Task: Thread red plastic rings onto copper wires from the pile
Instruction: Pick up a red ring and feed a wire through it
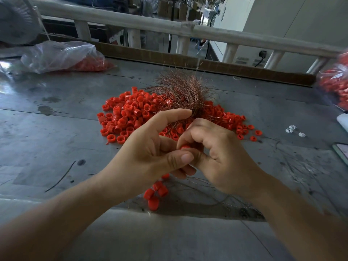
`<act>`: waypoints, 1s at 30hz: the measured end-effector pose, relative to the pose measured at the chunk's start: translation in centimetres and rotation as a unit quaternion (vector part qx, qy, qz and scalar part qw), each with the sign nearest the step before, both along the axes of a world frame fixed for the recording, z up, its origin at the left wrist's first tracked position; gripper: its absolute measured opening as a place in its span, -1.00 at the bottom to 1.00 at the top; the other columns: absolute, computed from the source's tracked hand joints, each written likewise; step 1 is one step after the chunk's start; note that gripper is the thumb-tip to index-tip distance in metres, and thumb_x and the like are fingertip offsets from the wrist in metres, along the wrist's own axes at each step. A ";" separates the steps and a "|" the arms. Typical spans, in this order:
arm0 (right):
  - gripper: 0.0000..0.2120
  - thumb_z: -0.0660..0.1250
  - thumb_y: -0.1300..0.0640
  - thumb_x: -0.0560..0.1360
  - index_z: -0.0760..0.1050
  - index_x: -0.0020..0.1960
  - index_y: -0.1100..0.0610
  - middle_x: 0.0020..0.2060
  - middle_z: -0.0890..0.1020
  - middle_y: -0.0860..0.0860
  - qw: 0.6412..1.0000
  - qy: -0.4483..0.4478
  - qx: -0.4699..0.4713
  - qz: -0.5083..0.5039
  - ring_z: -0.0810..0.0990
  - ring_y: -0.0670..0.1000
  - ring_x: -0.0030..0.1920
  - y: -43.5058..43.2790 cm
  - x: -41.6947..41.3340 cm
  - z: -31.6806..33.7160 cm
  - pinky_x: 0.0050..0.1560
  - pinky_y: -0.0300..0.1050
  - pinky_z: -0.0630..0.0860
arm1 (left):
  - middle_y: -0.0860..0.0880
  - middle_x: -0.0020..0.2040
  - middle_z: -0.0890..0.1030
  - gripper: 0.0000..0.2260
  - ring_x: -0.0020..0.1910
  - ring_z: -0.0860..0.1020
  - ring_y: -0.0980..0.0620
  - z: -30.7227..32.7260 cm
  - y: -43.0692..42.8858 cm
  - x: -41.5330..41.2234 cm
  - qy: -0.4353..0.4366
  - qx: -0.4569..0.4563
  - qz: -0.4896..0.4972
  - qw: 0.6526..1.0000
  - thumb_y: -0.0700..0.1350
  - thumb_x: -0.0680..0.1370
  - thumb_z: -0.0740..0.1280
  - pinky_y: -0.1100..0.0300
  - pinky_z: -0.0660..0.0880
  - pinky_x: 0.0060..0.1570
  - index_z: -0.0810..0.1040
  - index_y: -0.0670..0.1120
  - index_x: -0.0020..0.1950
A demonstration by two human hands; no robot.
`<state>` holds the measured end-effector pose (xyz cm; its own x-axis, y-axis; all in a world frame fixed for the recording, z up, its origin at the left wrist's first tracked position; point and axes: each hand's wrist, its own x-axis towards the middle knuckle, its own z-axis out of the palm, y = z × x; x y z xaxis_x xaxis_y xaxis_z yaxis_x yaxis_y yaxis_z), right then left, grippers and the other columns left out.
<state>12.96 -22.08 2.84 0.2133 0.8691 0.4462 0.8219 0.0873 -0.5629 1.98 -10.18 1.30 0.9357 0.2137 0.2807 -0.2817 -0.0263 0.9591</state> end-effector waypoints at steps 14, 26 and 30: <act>-0.63 0.17 -0.11 0.42 0.60 -0.15 0.15 -0.38 0.57 -0.07 0.954 0.299 -0.006 0.005 0.52 -0.17 -0.34 0.0 0.4 0.5 -0.36 -0.31 0.43 | -0.12 -0.26 0.67 -0.75 -0.33 0.65 -0.06 0.7 0.7 0.3 0.018 -0.032 0.005 0.999 -0.07 0.37 0.45 0.22 0.55 -0.36 0.61 0.05 0.04; -0.87 0.32 0.04 0.26 0.56 -0.24 0.05 -0.45 0.60 -0.07 0.954 0.292 -0.061 -0.019 0.53 -0.15 -0.41 -0.1 0.7 1.0 -0.38 -0.32 0.46 | -0.12 -0.29 0.67 -0.95 -0.35 0.65 -0.02 0.7 1.5 0.5 -0.031 -0.121 0.054 0.991 -0.10 0.30 0.44 0.25 0.55 -0.40 0.59 -0.02 -0.32; -0.95 0.42 0.22 0.33 0.58 -0.25 0.09 -0.45 0.59 -0.06 0.956 0.280 -0.082 -0.020 0.52 -0.14 -0.40 -0.4 1.0 1.1 -0.36 -0.34 0.47 | -0.12 -0.30 0.66 -0.88 -0.36 0.64 -0.02 0.8 1.4 0.6 -0.031 -0.129 0.061 0.989 -0.18 0.29 0.48 0.25 0.55 -0.41 0.56 -0.06 -0.37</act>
